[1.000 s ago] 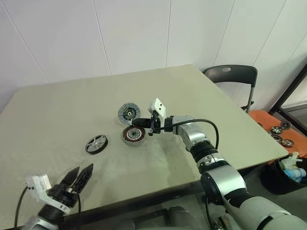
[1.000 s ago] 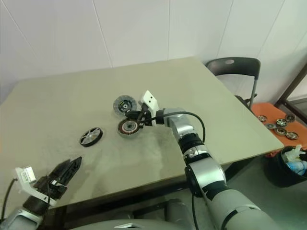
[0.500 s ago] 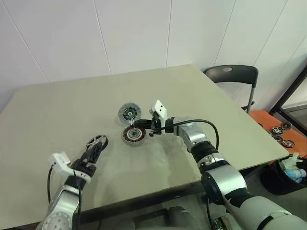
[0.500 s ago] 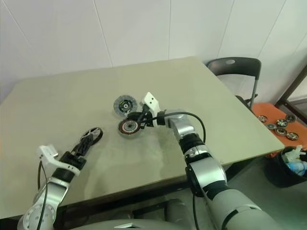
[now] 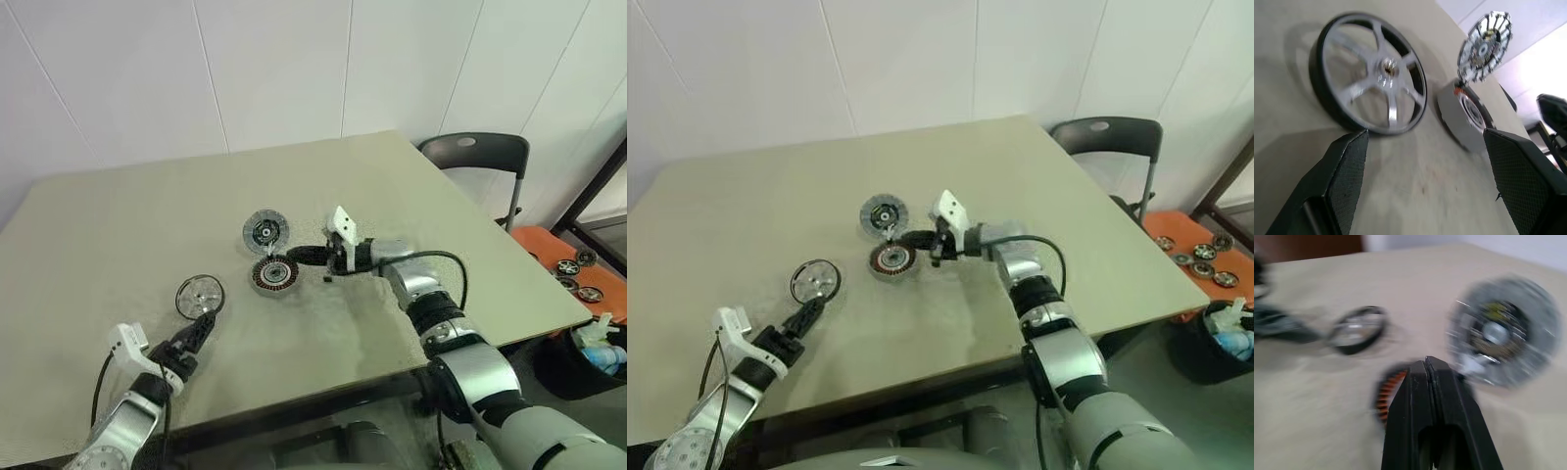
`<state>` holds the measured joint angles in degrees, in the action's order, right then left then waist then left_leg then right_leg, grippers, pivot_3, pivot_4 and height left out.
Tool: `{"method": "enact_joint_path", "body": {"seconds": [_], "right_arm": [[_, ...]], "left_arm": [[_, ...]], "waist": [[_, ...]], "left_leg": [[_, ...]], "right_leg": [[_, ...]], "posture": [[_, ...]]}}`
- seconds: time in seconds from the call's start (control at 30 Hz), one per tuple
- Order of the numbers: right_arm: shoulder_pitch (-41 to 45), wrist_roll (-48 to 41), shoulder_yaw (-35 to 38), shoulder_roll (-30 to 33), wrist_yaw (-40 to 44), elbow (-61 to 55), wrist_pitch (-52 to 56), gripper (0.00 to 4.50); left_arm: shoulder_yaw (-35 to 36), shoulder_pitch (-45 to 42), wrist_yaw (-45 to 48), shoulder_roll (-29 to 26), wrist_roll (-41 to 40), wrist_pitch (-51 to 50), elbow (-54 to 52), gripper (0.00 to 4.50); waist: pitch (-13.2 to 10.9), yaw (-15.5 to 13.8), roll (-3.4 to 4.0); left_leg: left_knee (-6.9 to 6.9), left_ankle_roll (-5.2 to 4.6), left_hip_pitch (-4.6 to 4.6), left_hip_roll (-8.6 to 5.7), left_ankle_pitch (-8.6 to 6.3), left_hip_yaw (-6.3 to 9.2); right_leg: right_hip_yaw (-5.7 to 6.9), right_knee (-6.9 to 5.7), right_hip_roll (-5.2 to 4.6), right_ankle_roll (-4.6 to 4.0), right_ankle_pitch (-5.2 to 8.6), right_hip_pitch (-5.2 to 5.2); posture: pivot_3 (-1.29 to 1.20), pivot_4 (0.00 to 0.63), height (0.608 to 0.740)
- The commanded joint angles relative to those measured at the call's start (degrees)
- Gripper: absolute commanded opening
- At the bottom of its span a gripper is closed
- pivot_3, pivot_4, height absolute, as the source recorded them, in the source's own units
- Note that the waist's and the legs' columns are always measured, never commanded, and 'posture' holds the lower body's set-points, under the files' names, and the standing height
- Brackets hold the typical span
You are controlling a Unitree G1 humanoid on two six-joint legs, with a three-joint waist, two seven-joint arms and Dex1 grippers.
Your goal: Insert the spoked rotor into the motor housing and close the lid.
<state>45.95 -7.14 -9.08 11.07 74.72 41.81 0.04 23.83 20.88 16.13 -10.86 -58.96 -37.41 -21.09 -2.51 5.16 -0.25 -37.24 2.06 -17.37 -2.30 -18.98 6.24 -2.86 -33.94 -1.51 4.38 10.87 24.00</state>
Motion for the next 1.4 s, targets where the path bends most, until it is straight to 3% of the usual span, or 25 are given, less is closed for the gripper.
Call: {"method": "enact_joint_path", "body": {"seconds": [0.03, 0.3, 0.7, 0.93, 1.4], "right_arm": [[0.6, -3.8, -1.4, 3.3, 13.3, -3.6, 0.6, 0.03], [3.7, -4.7, -2.9, 4.2, 17.8, 2.3, -1.1, 0.03], [5.7, -2.0, -2.2, 2.3, 14.2, 7.3, -4.8, 0.03], [5.2, -0.9, -2.4, 2.3, 13.1, 7.6, -6.1, 0.03], [3.4, 0.1, -2.7, 2.5, 10.9, 6.2, -6.2, 0.03]], "left_arm": [[0.5, -1.0, 0.8, -0.6, -2.4, 0.5, -2.7, 3.99], [0.1, -2.8, -1.1, 1.6, -2.3, 2.1, -0.3, 3.99], [0.1, -5.2, -4.8, 4.9, -0.9, 3.9, 5.5, 3.99], [2.4, -7.3, -6.0, 4.2, 1.4, 6.8, 10.0, 3.99], [0.7, -14.4, -5.8, 4.9, 4.2, 8.4, 14.9, 3.99]], "waist": [[0.0, -0.4, 0.00], [0.0, -1.1, 0.01], [0.0, -1.4, 0.00], [0.0, -1.4, 0.02], [-0.1, -1.3, 0.06]], "left_leg": [[-0.03, 0.00, 0.01, 0.00, 0.00, -0.01], [0.01, 0.00, 0.06, 0.03, 0.00, -0.04], [-0.01, 0.01, 0.05, -0.02, 0.00, -0.02], [-0.01, 0.01, 0.07, -0.03, 0.00, -0.03], [0.08, 0.03, 0.88, 0.00, -0.01, 0.00]], "right_leg": [[0.00, 0.01, 0.00, 0.00, 0.00, -0.02], [0.01, -0.03, 0.07, -0.05, 0.03, -0.30], [0.00, 0.08, -0.02, -0.05, 0.01, -0.28], [0.01, 0.07, 0.00, -0.05, 0.03, -0.40], [0.03, 0.04, 0.06, -0.11, 0.08, -0.80]], "posture": [[0.00, 0.000, 0.740], [0.00, 0.000, 0.740], [0.00, 0.000, 0.740], [0.00, 0.000, 0.740], [0.00, 0.000, 0.740]]}}
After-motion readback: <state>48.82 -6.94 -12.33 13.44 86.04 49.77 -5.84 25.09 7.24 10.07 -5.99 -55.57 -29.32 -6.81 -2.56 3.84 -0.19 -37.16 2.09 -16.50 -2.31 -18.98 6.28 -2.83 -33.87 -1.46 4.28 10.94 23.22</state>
